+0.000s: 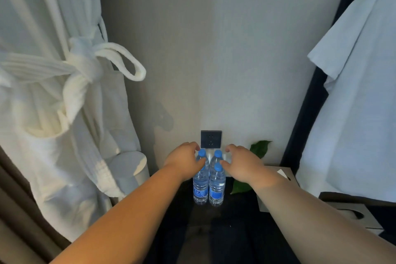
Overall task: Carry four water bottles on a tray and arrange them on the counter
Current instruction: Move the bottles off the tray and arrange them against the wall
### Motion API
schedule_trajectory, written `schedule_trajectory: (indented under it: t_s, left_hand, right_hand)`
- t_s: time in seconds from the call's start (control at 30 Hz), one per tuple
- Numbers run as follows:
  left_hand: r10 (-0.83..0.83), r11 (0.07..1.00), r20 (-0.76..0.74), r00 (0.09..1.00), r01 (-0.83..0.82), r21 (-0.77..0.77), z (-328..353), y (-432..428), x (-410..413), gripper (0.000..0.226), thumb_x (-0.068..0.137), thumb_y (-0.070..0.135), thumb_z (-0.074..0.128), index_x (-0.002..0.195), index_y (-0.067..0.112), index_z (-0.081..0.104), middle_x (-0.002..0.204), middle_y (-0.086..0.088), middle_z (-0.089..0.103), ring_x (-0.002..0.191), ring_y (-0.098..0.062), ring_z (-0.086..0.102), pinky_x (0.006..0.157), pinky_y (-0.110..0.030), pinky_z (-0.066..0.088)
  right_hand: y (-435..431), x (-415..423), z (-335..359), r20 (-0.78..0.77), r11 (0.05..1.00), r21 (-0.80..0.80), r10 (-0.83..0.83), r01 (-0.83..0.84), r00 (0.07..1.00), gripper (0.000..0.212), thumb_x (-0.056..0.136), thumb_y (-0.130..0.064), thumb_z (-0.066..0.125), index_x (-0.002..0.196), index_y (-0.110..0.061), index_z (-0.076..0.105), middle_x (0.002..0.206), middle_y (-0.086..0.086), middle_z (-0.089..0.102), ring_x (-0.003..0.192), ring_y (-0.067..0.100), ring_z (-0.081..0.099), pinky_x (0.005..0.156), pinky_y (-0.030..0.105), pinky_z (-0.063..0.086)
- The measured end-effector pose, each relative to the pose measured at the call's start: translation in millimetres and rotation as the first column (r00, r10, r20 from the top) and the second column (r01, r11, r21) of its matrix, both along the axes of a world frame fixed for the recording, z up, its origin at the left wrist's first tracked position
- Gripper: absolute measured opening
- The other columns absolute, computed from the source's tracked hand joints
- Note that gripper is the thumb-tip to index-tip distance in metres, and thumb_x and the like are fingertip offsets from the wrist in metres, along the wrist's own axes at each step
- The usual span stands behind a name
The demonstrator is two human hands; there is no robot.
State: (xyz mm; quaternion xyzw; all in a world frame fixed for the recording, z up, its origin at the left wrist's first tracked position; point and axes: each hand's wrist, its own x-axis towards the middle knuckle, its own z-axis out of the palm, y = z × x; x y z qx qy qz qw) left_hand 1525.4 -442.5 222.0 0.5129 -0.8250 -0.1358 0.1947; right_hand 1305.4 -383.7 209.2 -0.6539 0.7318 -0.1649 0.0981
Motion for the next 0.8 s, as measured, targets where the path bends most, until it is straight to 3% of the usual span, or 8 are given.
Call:
schedule_trajectory:
  t_s: [0.33,0.47,0.67,0.8]
  left_hand:
    - [0.000,0.998,0.026,1.000,-0.002,0.069,-23,-35,-14,0.037,0.091,0.046,0.060,0.124,0.029,0.059,0.116,0.004,0.062,0.095,-0.014,0.059,0.078,-0.032,0.051]
    - [0.028,0.988,0.003,1.000,-0.028,0.149,-22,-61,-21,0.020,0.091,0.036,0.060,0.111,0.036,0.066,0.108,0.005,0.066,0.089,-0.015,0.061,0.080,-0.033,0.054]
    - [-0.003,0.982,0.085,0.996,-0.013,0.187,-40,-91,-35,0.033,0.085,0.038,0.070,0.117,0.031,0.066,0.115,0.001,0.067,0.097,-0.018,0.061,0.080,-0.029,0.049]
    - [0.022,0.973,0.057,0.998,-0.035,0.229,-58,-99,-39,0.041,0.083,0.044,0.072,0.119,0.024,0.067,0.114,-0.001,0.067,0.098,-0.021,0.062,0.082,-0.032,0.051]
  right_hand:
    - [-35,-5,-21,0.060,0.998,0.066,-0.008,0.004,0.998,0.053,0.094,-0.058,0.052,0.138,-0.029,0.050,0.122,-0.002,0.062,0.093,0.012,0.056,0.070,0.029,0.045]
    - [-55,-11,-26,0.060,0.998,0.068,0.009,-0.013,0.998,0.047,0.098,-0.051,0.054,0.136,-0.024,0.054,0.126,0.002,0.064,0.101,0.016,0.056,0.077,0.031,0.043]
    - [-89,-18,-39,0.122,0.983,0.164,0.065,-0.084,0.990,0.040,0.099,-0.032,0.061,0.138,-0.022,0.060,0.130,0.007,0.066,0.107,0.022,0.064,0.091,0.035,0.054]
    - [-100,-18,-51,0.135,0.980,0.178,0.071,-0.094,0.988,0.040,0.103,-0.023,0.058,0.143,-0.020,0.059,0.136,0.009,0.065,0.116,0.024,0.064,0.101,0.037,0.052]
